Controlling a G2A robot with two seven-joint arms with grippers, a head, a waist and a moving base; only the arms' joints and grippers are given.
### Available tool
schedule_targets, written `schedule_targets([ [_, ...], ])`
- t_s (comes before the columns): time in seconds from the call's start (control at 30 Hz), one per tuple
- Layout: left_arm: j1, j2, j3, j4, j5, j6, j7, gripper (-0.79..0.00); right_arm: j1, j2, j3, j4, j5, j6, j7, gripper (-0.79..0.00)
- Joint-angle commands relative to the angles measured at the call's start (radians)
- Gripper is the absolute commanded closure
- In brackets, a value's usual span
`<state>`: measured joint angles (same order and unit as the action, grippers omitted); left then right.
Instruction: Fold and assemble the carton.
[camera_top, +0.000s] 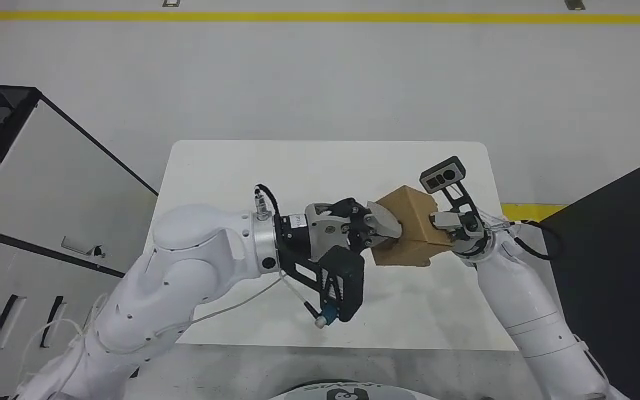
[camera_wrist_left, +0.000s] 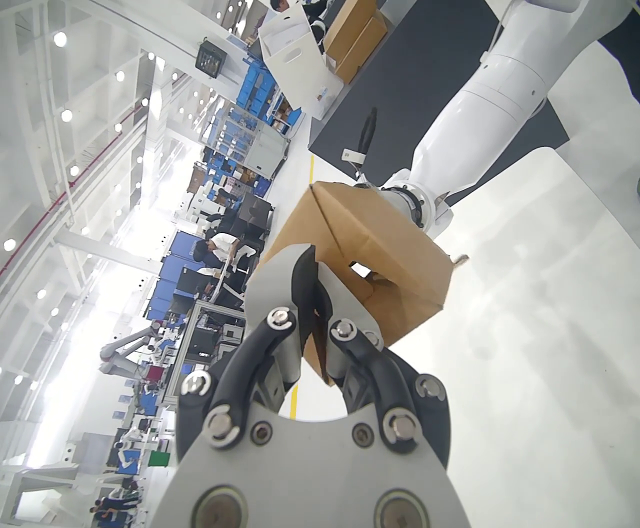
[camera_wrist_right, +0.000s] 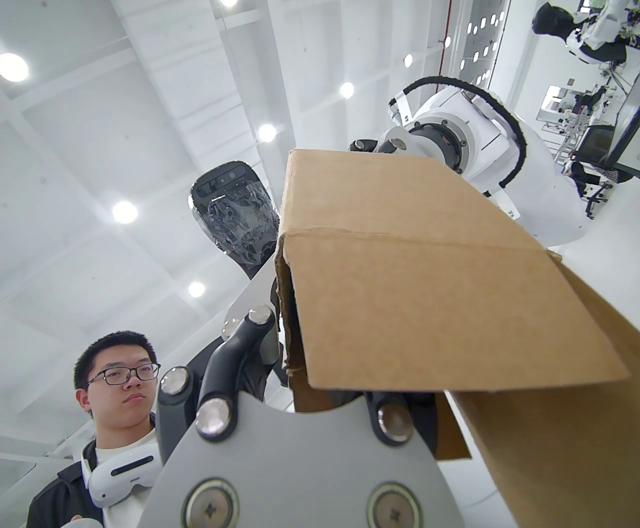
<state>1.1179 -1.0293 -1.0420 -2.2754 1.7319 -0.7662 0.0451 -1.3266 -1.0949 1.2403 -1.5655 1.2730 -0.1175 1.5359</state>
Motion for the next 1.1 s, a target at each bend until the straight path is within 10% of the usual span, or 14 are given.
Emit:
schedule_targets([
  [0.0, 0.009, 0.002, -0.017, -0.006, -0.003, -0.003, -0.001, 0.000, 0.000, 0.000, 0.000, 0.000, 0.000, 0.000, 0.000, 0.000],
  [1.07, -0.018, -0.006, 0.057, -0.009, 0.049, -0.031, -0.011, 0.000, 0.000, 0.000, 0.000, 0.000, 0.000, 0.000, 0.000, 0.000],
])
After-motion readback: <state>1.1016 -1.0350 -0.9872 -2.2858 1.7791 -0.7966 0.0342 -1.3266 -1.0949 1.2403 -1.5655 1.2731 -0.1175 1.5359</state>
